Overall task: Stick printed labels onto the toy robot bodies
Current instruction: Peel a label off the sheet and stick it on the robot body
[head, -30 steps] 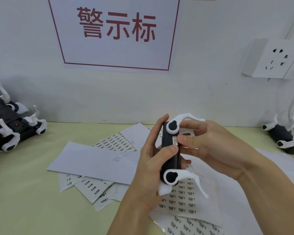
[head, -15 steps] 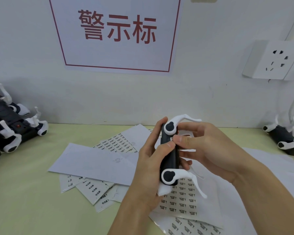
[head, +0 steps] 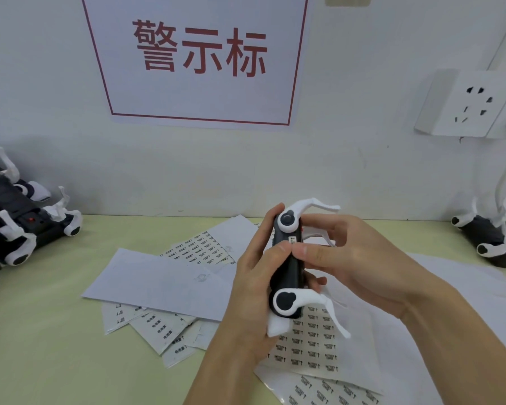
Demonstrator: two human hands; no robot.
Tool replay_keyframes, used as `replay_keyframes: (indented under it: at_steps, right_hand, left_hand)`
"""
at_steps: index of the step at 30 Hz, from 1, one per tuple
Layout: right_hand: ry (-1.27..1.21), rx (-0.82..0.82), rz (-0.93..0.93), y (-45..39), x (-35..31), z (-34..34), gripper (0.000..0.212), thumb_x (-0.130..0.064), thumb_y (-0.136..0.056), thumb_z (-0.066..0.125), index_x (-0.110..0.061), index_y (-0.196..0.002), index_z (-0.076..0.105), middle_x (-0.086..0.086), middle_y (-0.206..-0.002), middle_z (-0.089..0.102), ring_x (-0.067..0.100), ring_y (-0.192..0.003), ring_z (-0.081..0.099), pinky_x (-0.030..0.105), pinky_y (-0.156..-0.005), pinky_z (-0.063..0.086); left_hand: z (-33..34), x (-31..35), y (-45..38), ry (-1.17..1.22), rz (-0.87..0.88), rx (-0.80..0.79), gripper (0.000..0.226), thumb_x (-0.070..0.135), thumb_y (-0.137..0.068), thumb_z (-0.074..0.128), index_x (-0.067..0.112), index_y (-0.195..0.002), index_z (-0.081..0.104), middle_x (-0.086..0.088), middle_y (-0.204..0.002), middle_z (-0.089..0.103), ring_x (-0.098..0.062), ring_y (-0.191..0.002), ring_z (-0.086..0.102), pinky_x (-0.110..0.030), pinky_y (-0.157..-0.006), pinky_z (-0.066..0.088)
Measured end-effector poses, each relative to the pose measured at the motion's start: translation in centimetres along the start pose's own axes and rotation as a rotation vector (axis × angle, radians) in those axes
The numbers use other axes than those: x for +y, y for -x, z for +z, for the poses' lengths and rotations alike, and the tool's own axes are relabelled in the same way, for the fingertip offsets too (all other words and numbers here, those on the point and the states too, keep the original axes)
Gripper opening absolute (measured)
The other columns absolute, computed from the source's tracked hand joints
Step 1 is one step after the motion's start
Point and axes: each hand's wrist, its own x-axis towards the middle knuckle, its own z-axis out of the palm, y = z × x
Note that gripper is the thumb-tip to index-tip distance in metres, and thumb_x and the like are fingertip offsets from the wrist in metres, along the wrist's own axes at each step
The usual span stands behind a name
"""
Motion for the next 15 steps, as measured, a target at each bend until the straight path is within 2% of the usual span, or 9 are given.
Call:
replay_keyframes:
  at_steps: [4, 7, 9, 12, 15]
  right_hand:
    - [0.021, 0.057, 0.032, -0.02, 0.05, 0.09, 0.022, -0.014, -0.091, 0.071, -0.013, -0.112, 0.073, 0.008, -0.108, 0.069, 0.020, -0.076, 0.063, 0.036, -0.068, 0.045]
    - [0.005, 0.061, 0.056, 0.15, -0.03, -0.16, 0.018, -0.009, -0.089, 0.073, -0.011, -0.107, 0.074, 0.015, -0.108, 0.068, 0.024, -0.072, 0.061, 0.040, -0.067, 0.044]
    - [0.017, 0.051, 0.070, 0.30, -0.06, -0.48, 0.021, -0.012, -0.083, 0.076, -0.012, -0.104, 0.075, 0.016, -0.107, 0.069, 0.026, -0.072, 0.059, 0.036, -0.063, 0.044]
    - [0.095, 0.066, 0.085, 0.47, -0.10, -0.78, 0.027, -0.017, -0.074, 0.074, -0.016, -0.101, 0.076, 0.009, -0.104, 0.073, 0.022, -0.077, 0.064, 0.029, -0.062, 0.045]
    - [0.106, 0.049, 0.072, 0.45, -0.18, -0.72, 0.025, -0.016, -0.074, 0.073, -0.018, -0.099, 0.076, 0.010, -0.103, 0.072, 0.021, -0.075, 0.064, 0.026, -0.059, 0.047]
  left_hand:
    - [-0.21, 0.19, -0.08, -0.029, -0.025, 0.008, 0.046, 0.020, -0.090, 0.061, 0.028, -0.135, 0.059, -0.010, -0.116, 0.069, -0.027, -0.061, 0.064, -0.043, -0.073, 0.058]
    - [-0.18, 0.30, -0.08, -0.094, -0.049, -0.010, 0.042, 0.023, -0.094, 0.060, 0.026, -0.135, 0.055, -0.011, -0.114, 0.069, -0.029, -0.061, 0.064, -0.042, -0.074, 0.058]
    - [-0.23, 0.31, -0.09, -0.136, -0.072, -0.026, 0.039, 0.023, -0.095, 0.058, 0.026, -0.134, 0.053, -0.013, -0.115, 0.070, -0.033, -0.068, 0.067, -0.044, -0.075, 0.058]
    - [-0.59, 0.32, -0.07, -0.219, -0.089, -0.043, 0.035, 0.022, -0.096, 0.054, 0.027, -0.130, 0.051, -0.012, -0.116, 0.070, -0.041, -0.083, 0.071, -0.054, -0.087, 0.056]
    - [-0.77, 0.36, -0.02, -0.281, -0.078, -0.050, 0.036, 0.023, -0.094, 0.049, 0.030, -0.130, 0.050, -0.011, -0.113, 0.072, -0.041, -0.084, 0.072, -0.053, -0.085, 0.056]
